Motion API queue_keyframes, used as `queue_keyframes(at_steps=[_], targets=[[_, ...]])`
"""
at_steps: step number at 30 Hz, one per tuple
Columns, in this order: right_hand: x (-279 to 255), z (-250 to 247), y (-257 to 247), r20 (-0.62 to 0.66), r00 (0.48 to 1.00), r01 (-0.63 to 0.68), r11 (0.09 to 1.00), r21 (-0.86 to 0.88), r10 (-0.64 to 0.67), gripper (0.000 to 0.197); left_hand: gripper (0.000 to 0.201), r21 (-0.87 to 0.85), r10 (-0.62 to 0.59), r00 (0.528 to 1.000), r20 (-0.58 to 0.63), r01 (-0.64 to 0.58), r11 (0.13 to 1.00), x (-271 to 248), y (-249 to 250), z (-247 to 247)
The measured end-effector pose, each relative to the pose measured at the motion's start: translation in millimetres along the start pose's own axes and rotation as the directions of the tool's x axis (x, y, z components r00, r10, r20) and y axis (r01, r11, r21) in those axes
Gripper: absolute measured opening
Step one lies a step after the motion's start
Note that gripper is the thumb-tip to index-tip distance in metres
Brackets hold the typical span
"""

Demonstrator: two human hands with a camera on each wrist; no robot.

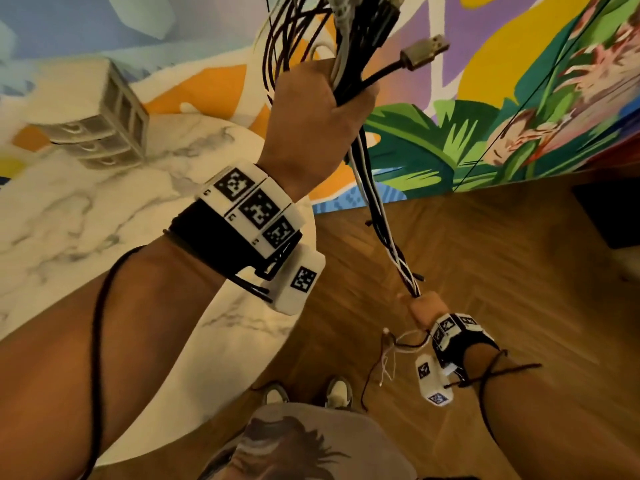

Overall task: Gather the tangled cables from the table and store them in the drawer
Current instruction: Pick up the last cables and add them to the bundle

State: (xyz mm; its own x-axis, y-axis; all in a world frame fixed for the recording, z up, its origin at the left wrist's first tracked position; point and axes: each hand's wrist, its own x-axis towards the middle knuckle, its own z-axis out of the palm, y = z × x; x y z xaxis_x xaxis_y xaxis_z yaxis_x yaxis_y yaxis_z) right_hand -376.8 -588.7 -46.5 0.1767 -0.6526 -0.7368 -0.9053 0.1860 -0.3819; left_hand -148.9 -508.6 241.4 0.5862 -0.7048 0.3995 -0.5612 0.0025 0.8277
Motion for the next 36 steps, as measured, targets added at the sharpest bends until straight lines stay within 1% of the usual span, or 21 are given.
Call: queue_keyframes(at_steps=[1, 4, 6, 9, 10, 12, 14, 16, 17, 18, 19, 21, 22, 24, 26, 28, 30, 31, 32, 34, 36], targets=[[3.8, -0.2, -2.2, -0.006, 1.0, -0.017, 0.999, 0.039, 0.017, 0.048, 0.036, -0.008, 0.003, 1.0, -0.008, -0.003, 1.0, 0.1, 0.0, 0.0], [10.3, -4.6, -10.3, -0.036, 0.999, -0.03, 0.967, 0.251, 0.04, 0.045, 0.038, -0.017, 0.03, 0.998, -0.049, -0.031, 0.999, 5.6, 3.2, -2.7], [11.5, -3.2, -12.1, -0.001, 0.998, -0.054, 0.945, 0.322, 0.057, 0.05, 0.037, -0.01, 0.058, 0.997, -0.052, -0.059, 0.998, 8.6, 5.4, -4.5], [11.1, 1.1, -12.8, 0.06, 0.991, -0.133, 0.851, 0.508, 0.119, 0.045, 0.036, -0.011, 0.072, 0.997, -0.01, -0.072, 0.997, 4.7, 4.4, -1.9], [12.3, 1.8, -12.3, 0.045, 0.99, -0.141, 0.855, 0.499, 0.137, 0.047, 0.036, -0.022, 0.064, 0.998, 0.001, -0.064, 0.998, 2.7, 2.0, 0.6], [19.5, 2.4, -7.3, -0.033, 0.989, -0.122, 0.93, 0.346, 0.141, 0.05, 0.037, -0.048, 0.045, 0.999, 0.026, -0.043, 0.998, -0.9, -5.0, 6.9], [26.5, -1.2, -4.8, -0.042, 0.998, -0.047, 0.985, 0.168, 0.055, 0.053, 0.038, -0.058, 0.022, 0.998, 0.063, -0.018, 0.998, -4.3, -13.3, 13.6], [27.2, -8.4, -10.4, -0.017, 0.999, 0.038, 0.999, -0.009, -0.038, 0.07, 0.037, -0.047, 0.007, 0.994, 0.112, -0.002, 0.999, -9.7, -21.9, 22.5], [20.2, -14.9, -18.7, -0.036, 0.994, 0.098, 0.992, -0.075, -0.101, 0.076, 0.035, -0.032, -0.001, 0.989, 0.146, 0.006, 0.999, -13.3, -27.3, 28.8], [9.3, -21.3, -31.0, -0.054, 0.981, 0.178, 0.978, -0.108, -0.185, 0.08, 0.033, -0.011, -0.016, 0.983, 0.182, 0.018, 1.0, -17.7, -33.0, 35.2], [-3.0, -27.4, -44.3, -0.071, 0.959, 0.269, 0.96, -0.083, -0.275, 0.085, 0.034, 0.01, -0.032, 0.976, 0.214, 0.031, 0.999, -22.1, -39.2, 41.9], [-27.4, -39.7, -73.8, -0.088, 0.889, 0.457, 0.883, 0.108, -0.449, 0.092, 0.032, 0.055, -0.058, 0.96, 0.274, 0.045, 0.998, -30.4, -52.2, 54.8], [-41.2, -46.2, -89.2, -0.075, 0.839, 0.542, 0.814, 0.208, -0.54, 0.087, 0.027, 0.07, -0.071, 0.949, 0.308, 0.052, 0.996, -34.6, -58.5, 60.4], [-67.2, -56.1, -115.8, -0.029, 0.737, 0.643, 0.688, 0.336, -0.675, 0.061, 0.022, 0.076, -0.099, 0.923, 0.371, 0.076, 0.994, -43.7, -68.8, 68.5], [-87.0, -61.5, -135.1, -0.008, 0.696, 0.681, 0.656, 0.324, -0.718, 0.032, 0.024, 0.083, -0.134, 0.894, 0.427, 0.108, 0.991, -50.6, -75.7, 74.6], [-93.5, -60.1, -146.8, 0.001, 0.673, 0.714, 0.65, 0.262, -0.74, 0.022, 0.026, 0.12, -0.162, 0.872, 0.463, 0.119, 0.986, -53.6, -77.4, 77.0], [-93.6, -52.6, -148.0, 0.045, 0.675, 0.704, 0.662, 0.256, -0.736, 0.013, 0.023, 0.171, -0.185, 0.854, 0.486, 0.115, 0.979, -52.5, -80.5, 74.9], [-89.2, -48.6, -145.8, 0.043, 0.695, 0.686, 0.68, 0.258, -0.718, 0.015, 0.023, 0.195, -0.196, 0.851, 0.487, 0.112, 0.974, -51.3, -83.1, 72.0], [-81.3, -45.5, -143.1, 0.002, 0.736, 0.653, 0.711, 0.263, -0.677, 0.022, 0.026, 0.212, -0.209, 0.855, 0.475, 0.119, 0.97, -50.2, -85.7, 66.9], [-64.2, -46.5, -135.5, -0.169, 0.836, 0.548, 0.784, 0.29, -0.522, 0.034, 0.034, 0.236, -0.247, 0.885, 0.395, 0.162, 0.958, -48.1, -89.5, 55.6], [-43.5, -50.0, -124.1, -0.295, 0.882, 0.451, 0.842, 0.296, -0.369, 0.037, 0.038, 0.247, -0.287, 0.917, 0.276, 0.22, 0.944, -41.8, -88.3, 43.4]])
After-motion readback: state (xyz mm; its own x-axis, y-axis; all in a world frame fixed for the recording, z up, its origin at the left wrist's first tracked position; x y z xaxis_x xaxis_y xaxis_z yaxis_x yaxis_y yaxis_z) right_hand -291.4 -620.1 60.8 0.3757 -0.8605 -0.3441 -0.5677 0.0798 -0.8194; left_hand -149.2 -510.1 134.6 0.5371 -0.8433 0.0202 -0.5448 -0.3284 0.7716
